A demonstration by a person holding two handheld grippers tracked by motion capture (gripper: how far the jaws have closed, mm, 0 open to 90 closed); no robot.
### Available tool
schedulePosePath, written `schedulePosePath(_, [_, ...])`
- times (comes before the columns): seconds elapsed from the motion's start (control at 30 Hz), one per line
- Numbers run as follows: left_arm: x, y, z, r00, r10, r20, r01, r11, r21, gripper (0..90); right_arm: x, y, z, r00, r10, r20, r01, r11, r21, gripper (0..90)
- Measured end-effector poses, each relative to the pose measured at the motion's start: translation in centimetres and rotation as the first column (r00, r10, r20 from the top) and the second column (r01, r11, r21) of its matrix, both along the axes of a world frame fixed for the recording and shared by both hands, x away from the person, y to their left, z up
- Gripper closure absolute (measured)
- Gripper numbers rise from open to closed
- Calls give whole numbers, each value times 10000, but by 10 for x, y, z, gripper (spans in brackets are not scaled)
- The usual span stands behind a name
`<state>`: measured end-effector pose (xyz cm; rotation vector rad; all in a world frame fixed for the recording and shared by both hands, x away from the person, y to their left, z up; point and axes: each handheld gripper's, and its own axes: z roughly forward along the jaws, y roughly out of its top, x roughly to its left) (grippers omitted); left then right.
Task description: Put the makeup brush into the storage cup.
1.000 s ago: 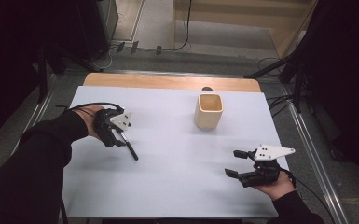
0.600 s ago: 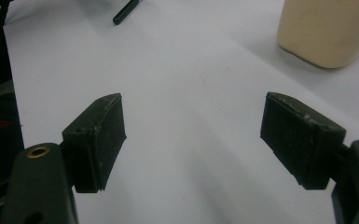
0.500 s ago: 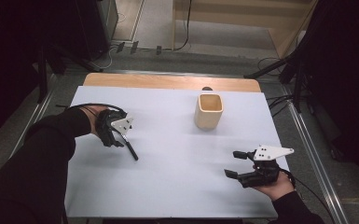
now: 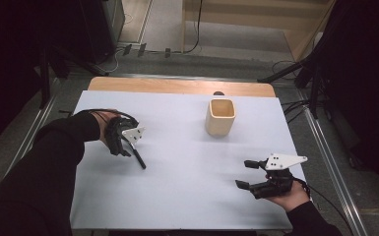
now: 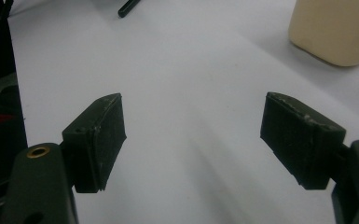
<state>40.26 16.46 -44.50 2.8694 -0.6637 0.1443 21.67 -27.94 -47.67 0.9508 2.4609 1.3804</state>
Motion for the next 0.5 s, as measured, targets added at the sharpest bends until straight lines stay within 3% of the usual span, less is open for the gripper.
schedulePosePath(0.07, [2,0,-1,9999,76,-144,-74,9999,138,302,0,0,0,10000,0,19,0,10000,-13,231])
schedulePosePath(0.2, [4,1,-3,9999,120,-25,-120,9999,53,328,0,0,0,10000,-37,46,38,10000,-19,232])
schedulePosePath(0.33, [6,1,-6,9998,-178,71,177,9997,160,338,0,-1,1,9999,-146,72,146,9999,27,231])
schedulePosePath(0.5, [6,-1,-10,9978,-656,-20,656,9972,357,426,0,-1,0,9998,-160,86,160,9999,-11,231])
